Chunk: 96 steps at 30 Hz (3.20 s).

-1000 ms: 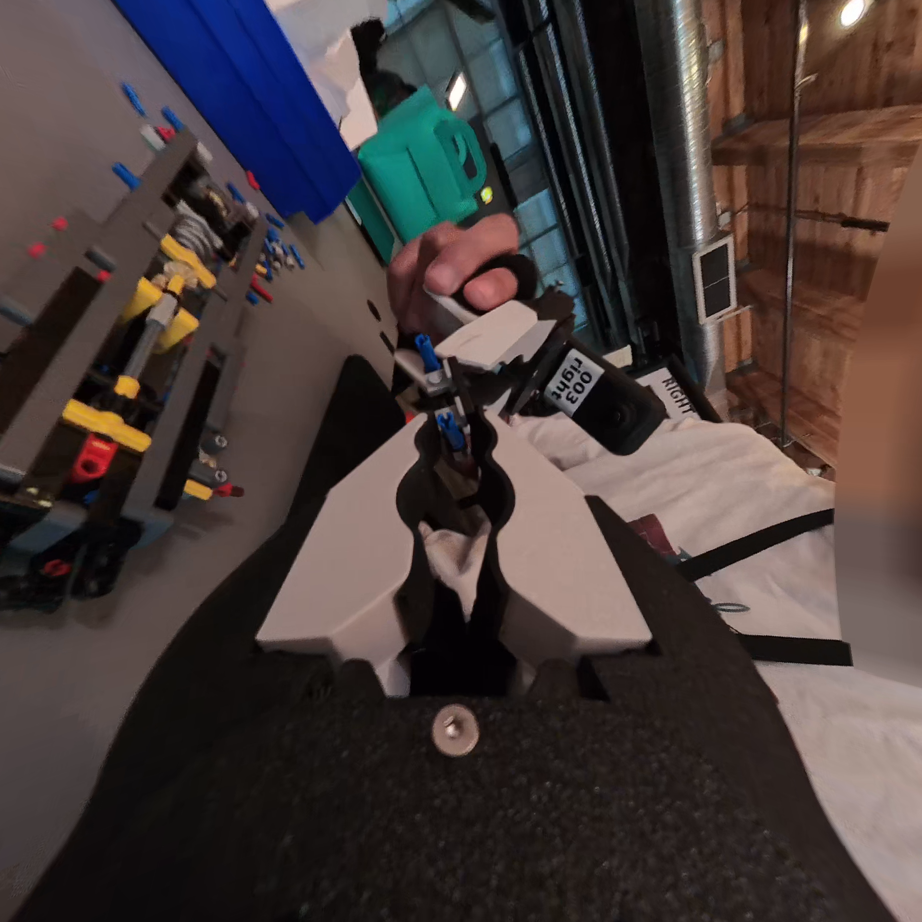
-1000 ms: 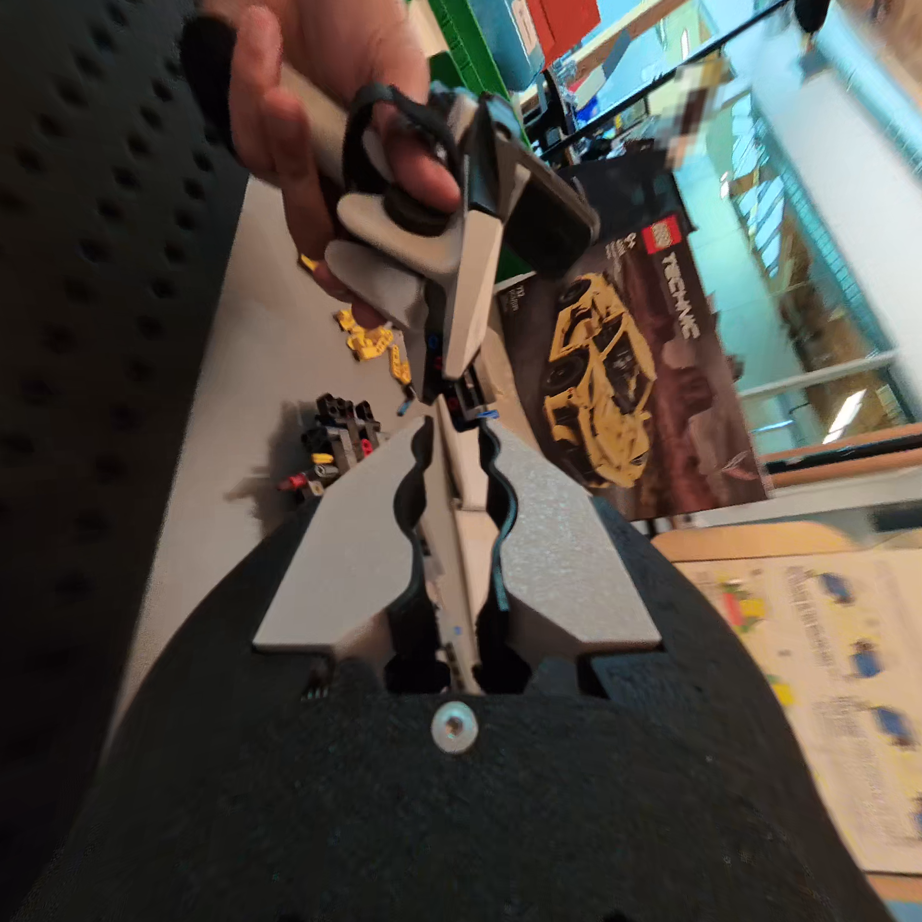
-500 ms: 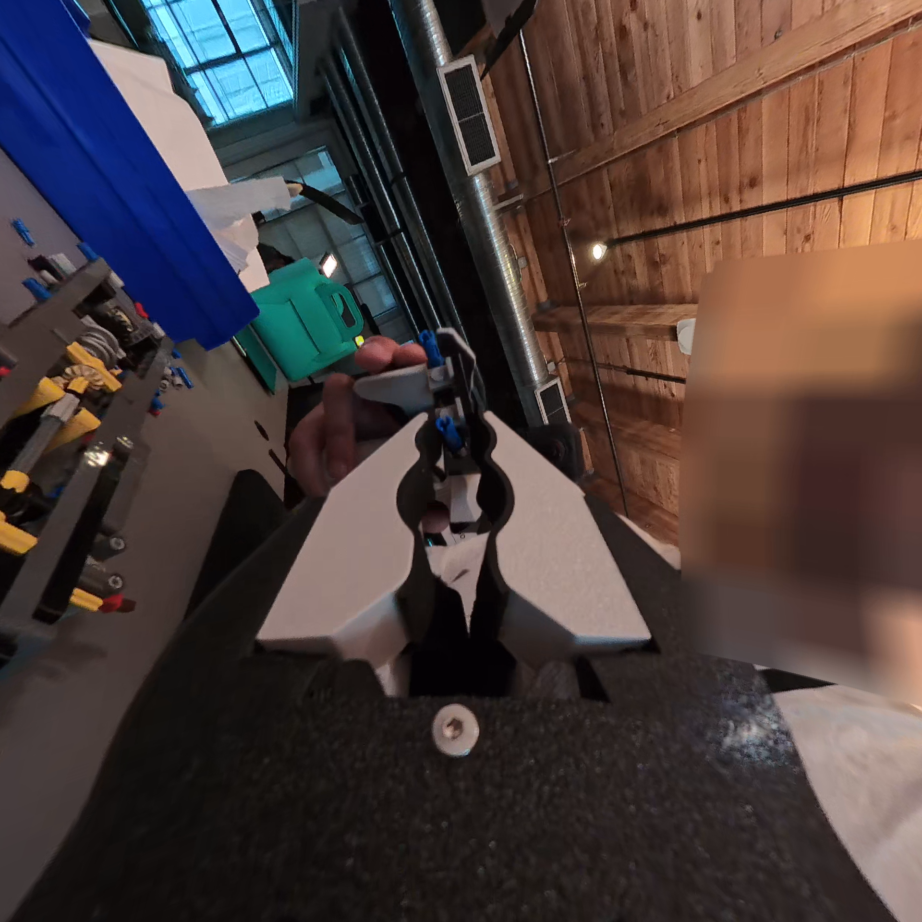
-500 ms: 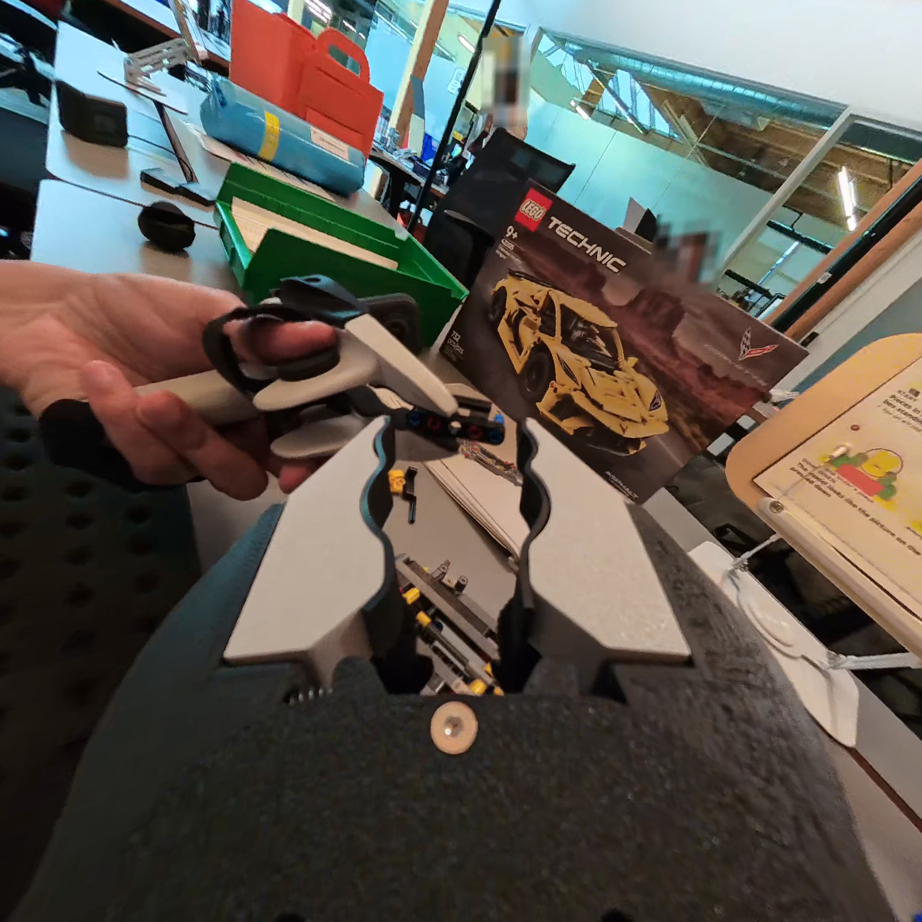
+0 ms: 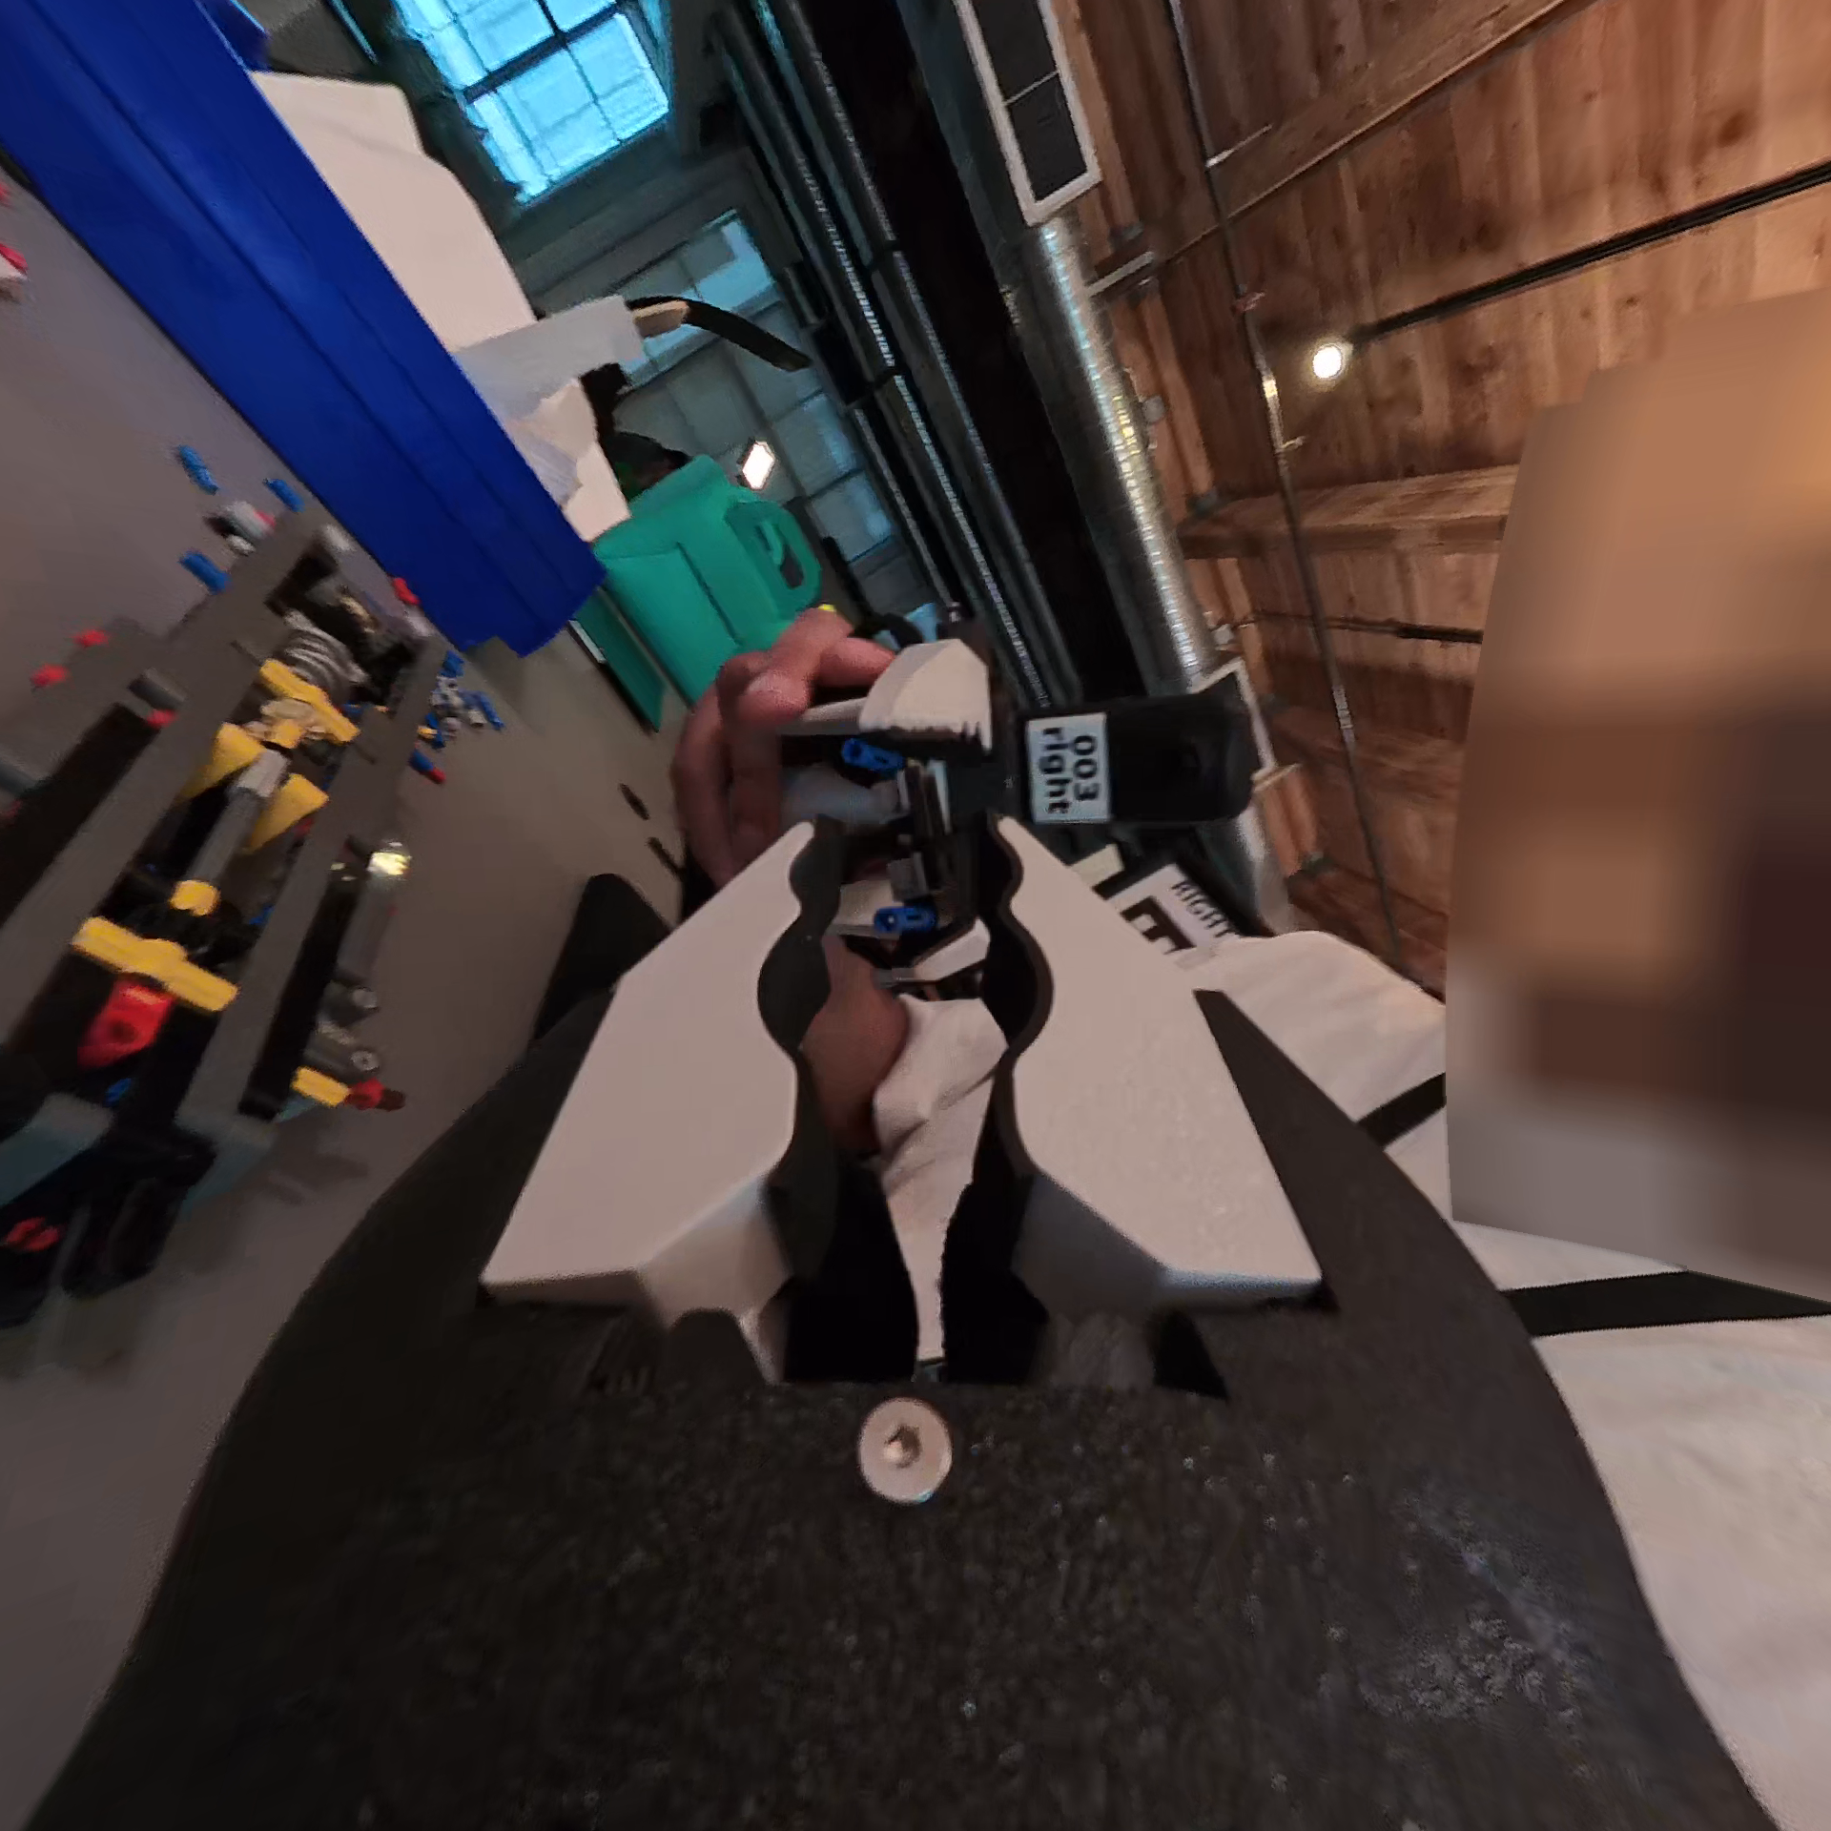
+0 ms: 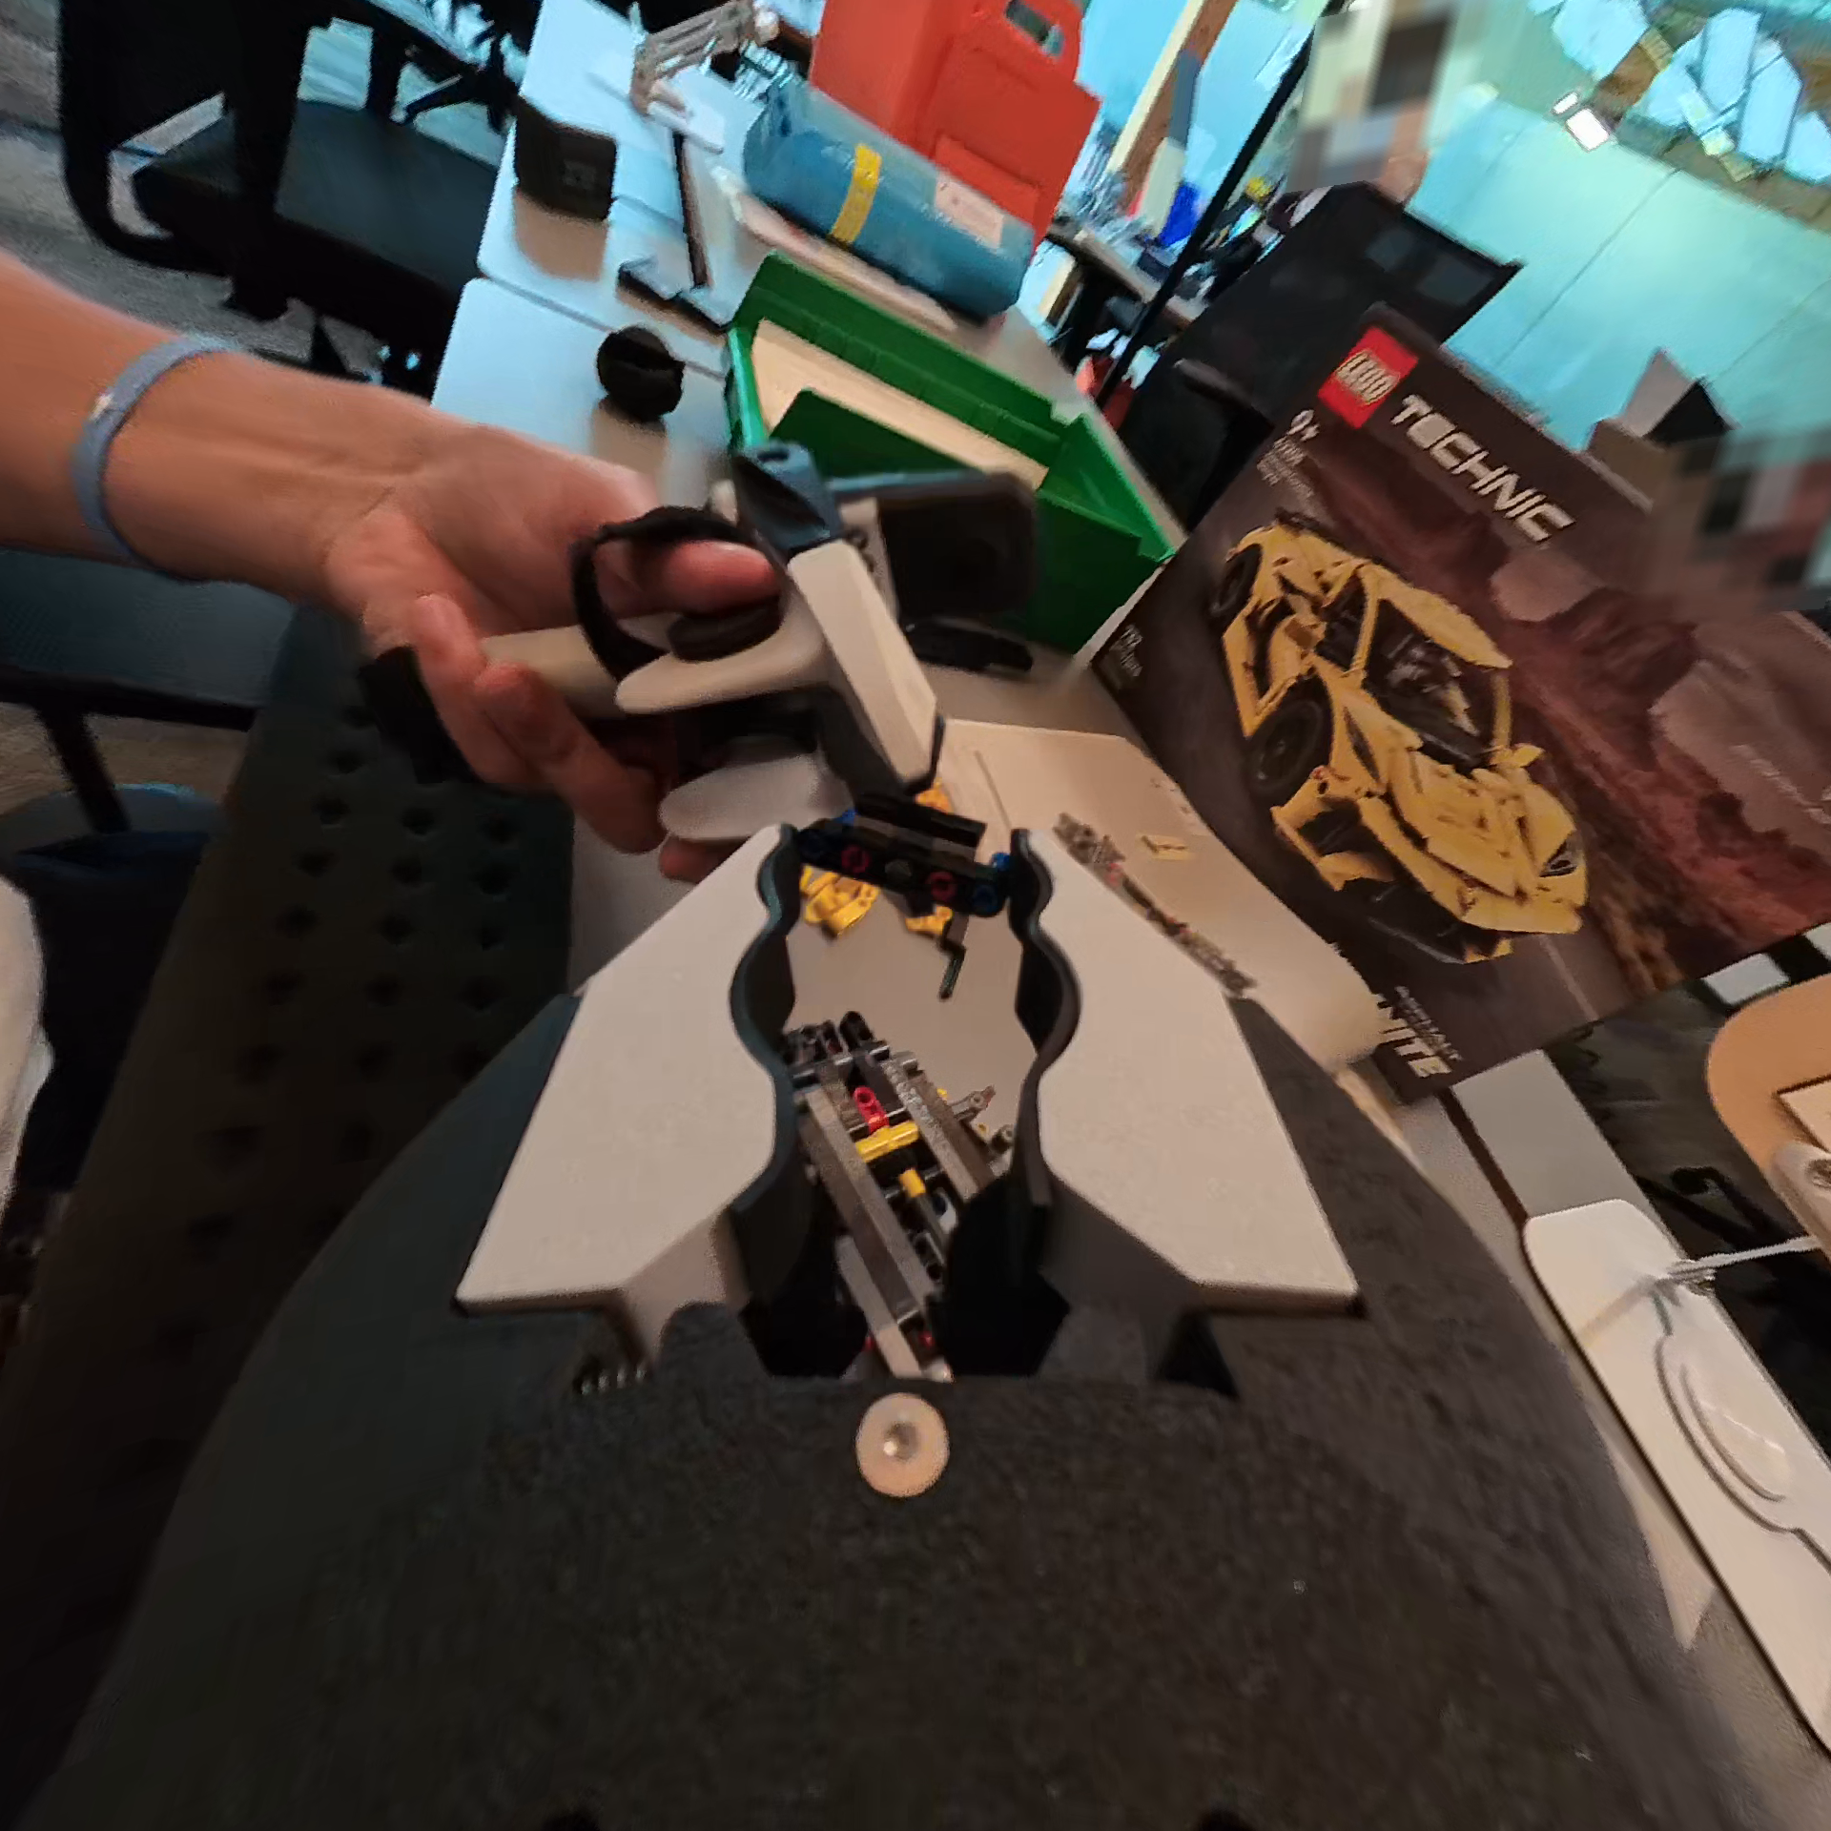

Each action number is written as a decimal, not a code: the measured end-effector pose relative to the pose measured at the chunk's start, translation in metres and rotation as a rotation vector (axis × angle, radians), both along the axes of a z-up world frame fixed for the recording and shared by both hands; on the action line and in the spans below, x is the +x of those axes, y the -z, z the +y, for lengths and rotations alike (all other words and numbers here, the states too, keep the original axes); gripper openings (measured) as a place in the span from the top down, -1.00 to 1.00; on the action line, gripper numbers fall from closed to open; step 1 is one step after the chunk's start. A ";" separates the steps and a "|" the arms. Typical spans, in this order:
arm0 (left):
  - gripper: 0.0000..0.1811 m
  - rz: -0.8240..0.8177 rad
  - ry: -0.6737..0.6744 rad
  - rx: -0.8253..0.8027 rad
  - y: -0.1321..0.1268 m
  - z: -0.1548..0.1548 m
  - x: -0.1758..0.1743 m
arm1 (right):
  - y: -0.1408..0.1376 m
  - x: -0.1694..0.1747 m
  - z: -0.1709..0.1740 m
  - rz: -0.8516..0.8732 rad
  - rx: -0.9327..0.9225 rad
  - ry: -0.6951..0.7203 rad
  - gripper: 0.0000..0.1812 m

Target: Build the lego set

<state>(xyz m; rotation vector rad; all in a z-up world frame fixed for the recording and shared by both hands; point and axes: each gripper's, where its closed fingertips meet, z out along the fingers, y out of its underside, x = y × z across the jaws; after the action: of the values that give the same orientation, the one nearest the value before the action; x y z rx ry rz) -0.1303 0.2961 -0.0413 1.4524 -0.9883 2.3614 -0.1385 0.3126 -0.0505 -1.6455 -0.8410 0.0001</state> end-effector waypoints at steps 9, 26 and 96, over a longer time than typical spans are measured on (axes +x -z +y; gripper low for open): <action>0.91 0.137 -0.134 0.643 0.039 0.009 -0.004 | 0.040 -0.003 0.007 -0.220 -0.273 -0.046 0.55; 0.94 0.060 -0.450 0.272 0.027 0.074 -0.016 | 0.029 0.005 0.048 0.203 -0.296 0.112 0.53; 0.57 -0.305 -0.426 1.606 0.061 -0.023 0.038 | 0.027 0.044 -0.032 0.779 -0.883 0.461 0.93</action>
<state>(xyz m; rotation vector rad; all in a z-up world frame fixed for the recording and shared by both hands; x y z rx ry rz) -0.0919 0.2729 -0.1022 1.6581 -3.3501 1.7809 -0.0943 0.2808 -0.0776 -2.3596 0.2086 0.7312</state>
